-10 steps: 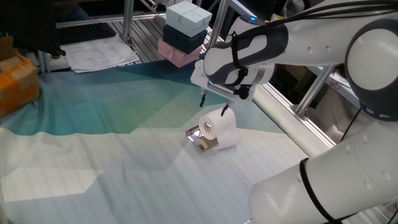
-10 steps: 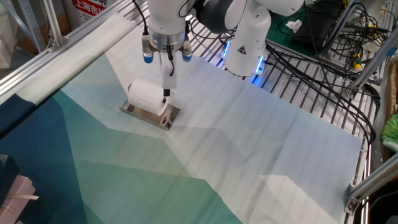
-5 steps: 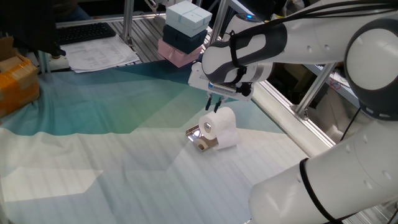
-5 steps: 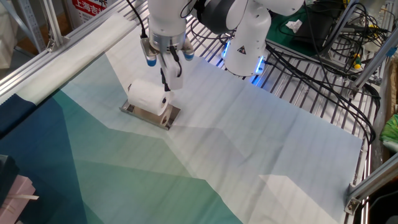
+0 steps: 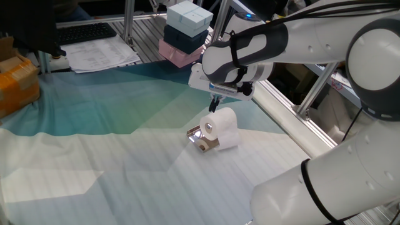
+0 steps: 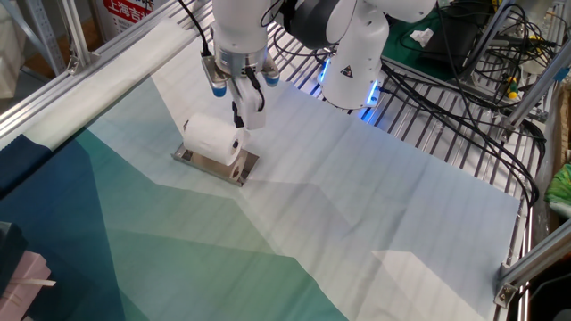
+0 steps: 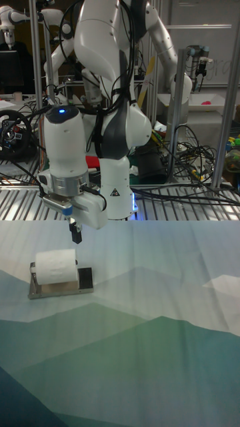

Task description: Put the toilet paper on its holder

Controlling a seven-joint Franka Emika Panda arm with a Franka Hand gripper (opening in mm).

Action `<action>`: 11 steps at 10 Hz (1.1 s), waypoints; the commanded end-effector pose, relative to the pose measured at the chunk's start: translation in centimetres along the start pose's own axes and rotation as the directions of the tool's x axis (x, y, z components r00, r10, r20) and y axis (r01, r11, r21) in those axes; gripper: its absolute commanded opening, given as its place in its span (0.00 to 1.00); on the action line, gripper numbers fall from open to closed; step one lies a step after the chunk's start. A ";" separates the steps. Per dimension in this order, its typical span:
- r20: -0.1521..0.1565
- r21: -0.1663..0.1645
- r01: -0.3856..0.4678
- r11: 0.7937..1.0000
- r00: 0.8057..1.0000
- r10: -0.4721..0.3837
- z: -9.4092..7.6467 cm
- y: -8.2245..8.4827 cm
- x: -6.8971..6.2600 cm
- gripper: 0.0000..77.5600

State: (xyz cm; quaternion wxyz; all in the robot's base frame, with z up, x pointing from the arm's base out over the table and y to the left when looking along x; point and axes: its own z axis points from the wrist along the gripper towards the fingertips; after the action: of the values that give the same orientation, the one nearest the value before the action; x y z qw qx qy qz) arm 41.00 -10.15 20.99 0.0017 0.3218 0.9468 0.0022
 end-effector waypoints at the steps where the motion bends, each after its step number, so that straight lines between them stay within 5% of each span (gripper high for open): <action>1: -0.039 0.021 0.550 0.835 0.835 -0.549 0.0 0.6 0.6 0.02; 11: -0.029 0.021 0.581 0.814 0.814 -0.580 1.2 5.6 6.0 0.02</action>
State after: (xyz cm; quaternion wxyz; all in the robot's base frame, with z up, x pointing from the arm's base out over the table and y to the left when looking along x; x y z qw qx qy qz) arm 40.38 -6.86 20.40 -0.0087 0.1723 0.9850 -0.0027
